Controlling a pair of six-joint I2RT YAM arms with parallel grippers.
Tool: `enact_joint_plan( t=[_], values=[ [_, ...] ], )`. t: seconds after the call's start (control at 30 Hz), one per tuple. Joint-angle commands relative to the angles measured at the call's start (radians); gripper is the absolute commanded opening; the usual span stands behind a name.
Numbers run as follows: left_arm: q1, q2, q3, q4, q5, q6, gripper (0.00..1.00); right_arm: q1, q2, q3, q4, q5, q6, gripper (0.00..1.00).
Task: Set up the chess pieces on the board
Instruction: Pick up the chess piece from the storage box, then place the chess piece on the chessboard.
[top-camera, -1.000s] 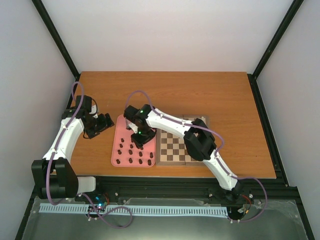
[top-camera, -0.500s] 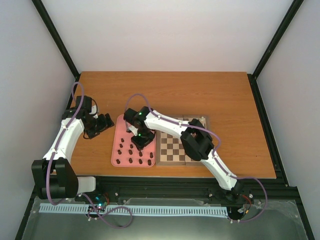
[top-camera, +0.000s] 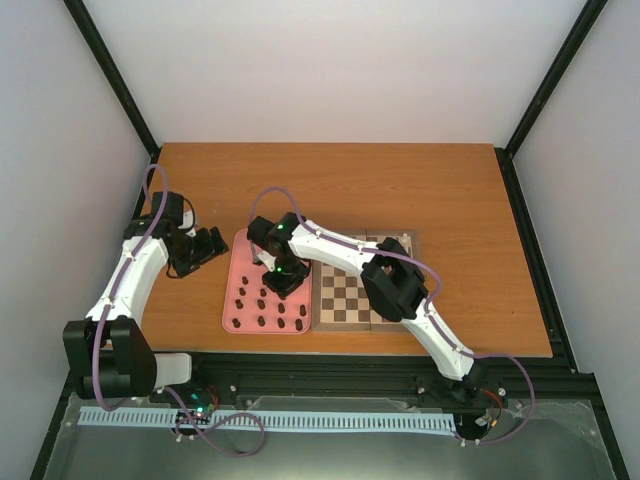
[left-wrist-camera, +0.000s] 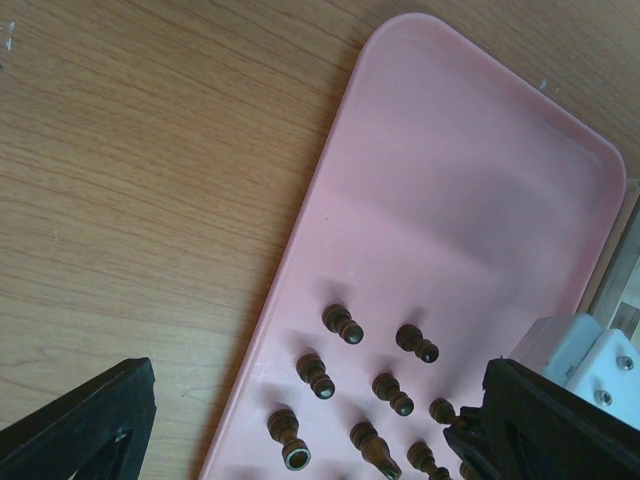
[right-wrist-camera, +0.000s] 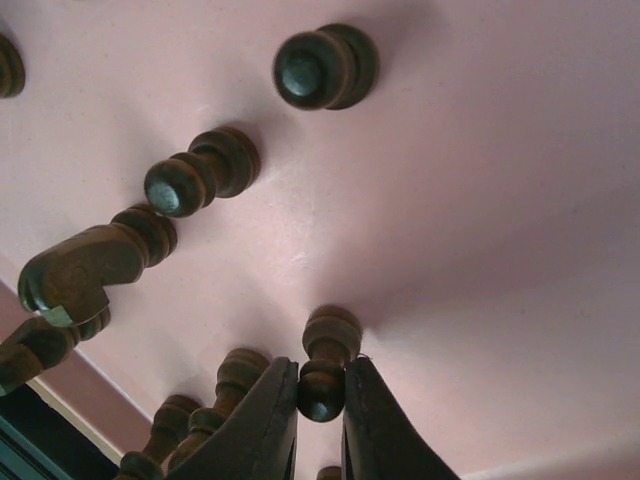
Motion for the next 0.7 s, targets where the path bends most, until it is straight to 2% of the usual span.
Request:
enact_joint_plan(
  t=[0.0, 0.23, 0.43, 0.67],
  values=[
    [0.004, -0.027, 0.0, 0.008, 0.005, 0.0, 1.0, 0.012, 0.009, 0.024, -0.014, 0.022, 0.003, 0.05],
    [0.004, -0.03, 0.004, 0.005, 0.006, 0.001, 1.0, -0.012, -0.078, 0.025, 0.003, 0.127, 0.052, 0.03],
    [0.004, -0.029, 0.006, 0.007, 0.007, 0.001, 1.0, -0.094, -0.209, -0.027, -0.013, 0.145, 0.092, 0.03],
    [0.004, -0.022, 0.005, 0.011, 0.01, -0.001, 1.0, -0.206, -0.35, -0.27, 0.01, 0.166, 0.086, 0.03]
  ],
)
